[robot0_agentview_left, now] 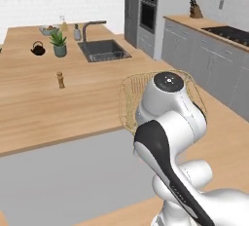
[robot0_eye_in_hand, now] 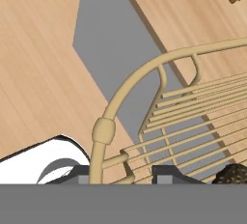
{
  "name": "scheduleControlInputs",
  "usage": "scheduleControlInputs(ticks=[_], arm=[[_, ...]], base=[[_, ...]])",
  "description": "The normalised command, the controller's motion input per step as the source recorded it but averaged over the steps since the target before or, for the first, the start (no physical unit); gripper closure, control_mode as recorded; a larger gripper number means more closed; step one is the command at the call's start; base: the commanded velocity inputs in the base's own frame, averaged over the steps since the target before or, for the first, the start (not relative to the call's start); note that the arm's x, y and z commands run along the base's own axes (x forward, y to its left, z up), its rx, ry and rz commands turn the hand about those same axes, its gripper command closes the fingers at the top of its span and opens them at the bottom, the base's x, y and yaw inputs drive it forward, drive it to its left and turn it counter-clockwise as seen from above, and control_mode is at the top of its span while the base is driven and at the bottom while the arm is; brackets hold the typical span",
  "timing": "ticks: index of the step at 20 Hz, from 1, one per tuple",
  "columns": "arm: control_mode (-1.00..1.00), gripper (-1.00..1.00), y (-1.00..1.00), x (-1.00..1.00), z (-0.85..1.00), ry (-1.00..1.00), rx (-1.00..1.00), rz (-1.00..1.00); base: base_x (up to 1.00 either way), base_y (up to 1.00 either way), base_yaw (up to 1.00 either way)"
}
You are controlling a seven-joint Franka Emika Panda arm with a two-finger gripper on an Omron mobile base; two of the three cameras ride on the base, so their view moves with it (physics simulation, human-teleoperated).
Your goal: Open the cabinet, pick up the bread from the cabinet and place it in the basket. Then move the basket to the dining counter.
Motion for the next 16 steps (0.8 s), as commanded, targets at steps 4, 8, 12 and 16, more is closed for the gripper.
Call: scheduleControlInputs(ticks=[4,8,12,16], arm=[[1.00,1.00,0.00,0.00,0.00,0.00,0.00,0.00],[1.00,1.00,0.00,0.00,0.00,0.00,0.00,0.00],[1.00,1.00,0.00,0.00,0.00,0.00,0.00,0.00],[1.00,1.00,0.00,0.00,0.00,0.00,0.00,0.00]], base=[[0.22,1.00,0.04],[0.56,1.00,0.06],[0.73,0.92,0.12],[0.26,0.55,0.13]])
